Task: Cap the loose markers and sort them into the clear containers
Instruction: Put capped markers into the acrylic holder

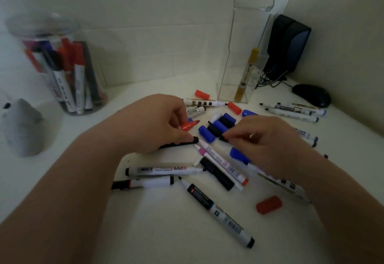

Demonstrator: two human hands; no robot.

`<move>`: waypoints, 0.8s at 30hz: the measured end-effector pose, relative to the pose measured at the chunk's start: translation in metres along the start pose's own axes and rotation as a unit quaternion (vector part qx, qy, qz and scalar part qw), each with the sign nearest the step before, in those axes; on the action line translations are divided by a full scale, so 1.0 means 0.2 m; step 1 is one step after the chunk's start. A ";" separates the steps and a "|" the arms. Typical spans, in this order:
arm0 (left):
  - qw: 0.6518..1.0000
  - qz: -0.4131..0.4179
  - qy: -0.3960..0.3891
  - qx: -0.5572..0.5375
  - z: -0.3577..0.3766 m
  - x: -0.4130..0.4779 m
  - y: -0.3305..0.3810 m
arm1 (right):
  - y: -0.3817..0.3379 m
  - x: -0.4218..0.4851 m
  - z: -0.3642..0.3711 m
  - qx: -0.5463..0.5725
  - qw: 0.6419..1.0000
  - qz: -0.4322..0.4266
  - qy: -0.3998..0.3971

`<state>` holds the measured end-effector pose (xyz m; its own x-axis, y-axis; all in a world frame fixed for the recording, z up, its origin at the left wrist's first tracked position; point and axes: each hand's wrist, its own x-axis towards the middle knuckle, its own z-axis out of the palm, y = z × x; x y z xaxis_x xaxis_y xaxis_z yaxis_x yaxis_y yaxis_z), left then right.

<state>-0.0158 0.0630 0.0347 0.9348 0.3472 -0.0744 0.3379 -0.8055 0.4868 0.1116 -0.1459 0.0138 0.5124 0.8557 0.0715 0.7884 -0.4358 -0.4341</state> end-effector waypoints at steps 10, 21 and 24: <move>0.991 -0.005 -0.063 0.121 0.06 0.02 0.01 | -0.08 0.02 0.08 -0.028 0.998 0.026 -0.052; 0.996 -0.001 -0.003 0.094 0.10 0.05 -0.01 | -0.03 0.00 0.07 0.180 0.973 0.051 0.135; 0.991 0.009 0.106 -0.081 0.07 0.02 0.03 | -0.04 -0.01 0.07 0.235 0.957 0.031 0.165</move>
<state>-0.0087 0.0530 0.0249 0.8907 0.4407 0.1113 0.2840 -0.7308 0.6207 0.0988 -0.1399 0.0041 0.6945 0.6631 0.2791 0.5526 -0.2433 -0.7971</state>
